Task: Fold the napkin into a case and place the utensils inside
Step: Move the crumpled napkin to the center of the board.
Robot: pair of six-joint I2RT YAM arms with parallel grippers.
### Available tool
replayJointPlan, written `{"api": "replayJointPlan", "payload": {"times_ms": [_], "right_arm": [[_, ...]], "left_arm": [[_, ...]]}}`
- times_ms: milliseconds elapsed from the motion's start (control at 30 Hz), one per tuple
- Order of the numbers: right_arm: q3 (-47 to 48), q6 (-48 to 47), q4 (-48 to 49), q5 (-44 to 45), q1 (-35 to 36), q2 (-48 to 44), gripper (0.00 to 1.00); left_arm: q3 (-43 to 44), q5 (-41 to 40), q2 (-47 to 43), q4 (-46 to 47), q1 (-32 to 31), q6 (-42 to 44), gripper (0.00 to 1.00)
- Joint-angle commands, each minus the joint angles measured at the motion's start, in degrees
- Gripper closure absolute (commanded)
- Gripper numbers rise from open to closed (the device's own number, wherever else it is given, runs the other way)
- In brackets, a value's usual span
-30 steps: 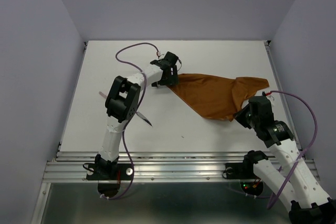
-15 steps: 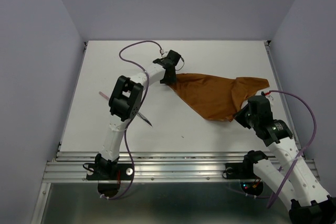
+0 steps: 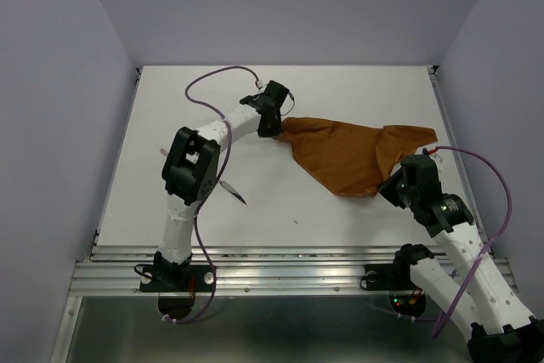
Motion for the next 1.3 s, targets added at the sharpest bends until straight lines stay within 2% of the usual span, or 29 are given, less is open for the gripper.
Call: {"api": "replayJointPlan", "payload": {"times_ms": [0, 167, 567, 767, 933, 967, 1000, 1033, 1067, 1100, 1133, 1267], "right_arm": [[-0.01, -0.49, 3.03, -0.06, -0.41, -0.09, 0.97], [0.26, -1.2, 3.46, -0.67, -0.41, 0.08, 0.97], [2.01, -4.35, 5.75, -3.66, -0.41, 3.16, 0.97], [-0.09, -4.1, 6.01, -4.01, -0.41, 3.95, 0.96], [-4.58, 0.12, 7.07, -5.77, -0.41, 3.34, 0.96], [-5.62, 0.73, 7.42, -5.86, -0.41, 3.07, 0.96], [-5.98, 1.0, 7.51, -5.95, -0.41, 2.9, 0.96], [-6.16, 0.91, 7.69, -6.21, -0.41, 2.63, 0.96], [-6.24, 1.0, 7.69, -6.39, -0.41, 2.63, 0.96], [-6.07, 0.74, 7.6, -6.48, -0.41, 2.63, 0.96], [-5.98, 0.56, 7.6, -6.48, -0.41, 2.54, 0.96], [-5.19, 0.12, 7.42, -6.39, -0.41, 2.11, 0.95]], "left_arm": [[-3.05, -0.43, -12.97, 0.83, -0.28, -0.16, 1.0], [-10.08, 0.01, -22.99, 1.89, -0.28, 0.19, 1.0], [-22.92, 1.33, -37.77, 1.98, -0.1, -1.22, 1.0], [-36.97, 4.66, -44.02, 4.43, -0.19, -3.06, 1.0], [-49.02, 10.12, -45.96, 11.46, -0.28, -6.49, 1.0], [-49.99, 11.16, -46.04, 12.34, -0.28, -6.84, 0.92], [-51.31, 11.44, -45.96, 13.57, -0.28, -7.02, 0.79], [-51.49, 11.44, -45.78, 13.67, -0.28, -7.37, 0.65], [-51.67, 11.26, -45.61, 13.76, -0.19, -7.37, 0.39], [-51.76, 10.74, -45.08, 13.76, -0.36, -7.37, 0.31], [-51.76, 10.21, -44.82, 13.58, -0.28, -7.46, 0.25], [-50.88, 3.1, -41.75, 12.0, -0.8, -8.78, 0.23]]}}
